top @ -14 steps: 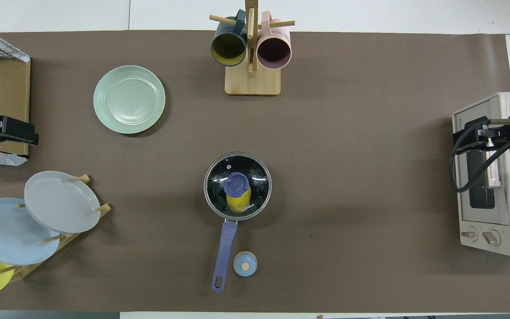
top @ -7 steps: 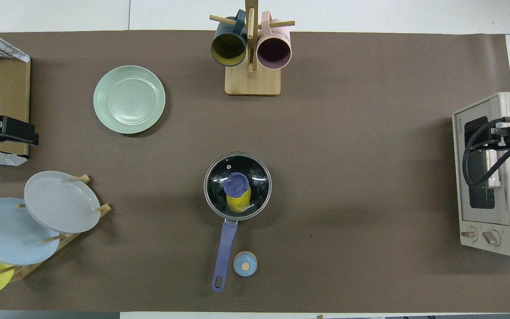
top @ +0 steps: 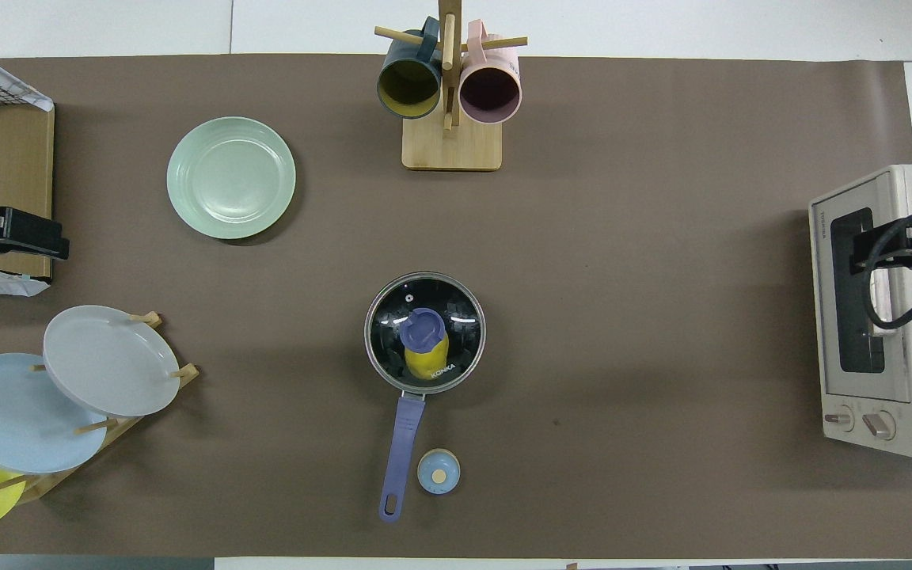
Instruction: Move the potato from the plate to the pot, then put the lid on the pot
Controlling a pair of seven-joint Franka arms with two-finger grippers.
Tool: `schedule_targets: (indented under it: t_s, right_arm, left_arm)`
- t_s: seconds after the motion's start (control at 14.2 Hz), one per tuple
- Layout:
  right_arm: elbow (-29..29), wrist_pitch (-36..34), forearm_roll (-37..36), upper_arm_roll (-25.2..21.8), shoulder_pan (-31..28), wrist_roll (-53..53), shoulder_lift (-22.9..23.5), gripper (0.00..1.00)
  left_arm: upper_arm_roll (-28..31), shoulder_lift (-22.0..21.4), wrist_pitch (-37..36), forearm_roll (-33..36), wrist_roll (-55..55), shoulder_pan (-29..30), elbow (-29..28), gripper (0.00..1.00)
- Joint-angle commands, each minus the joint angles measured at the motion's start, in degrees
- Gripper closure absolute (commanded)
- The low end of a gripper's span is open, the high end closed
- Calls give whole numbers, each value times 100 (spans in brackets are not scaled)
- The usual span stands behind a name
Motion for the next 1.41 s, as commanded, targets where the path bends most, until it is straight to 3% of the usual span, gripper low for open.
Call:
schedule_targets:
  t_s: [0.0,1.34]
  right_arm:
    - [104,-42,129,50,-67,-128,52,0]
    - [139,-385,242,103,-49,-154,105,0]
  left_arm:
    - [27,-100,-29,-48,-57,-3,-62,0]
    - [19,-100,-29,-48,-57,-3,-62,0]
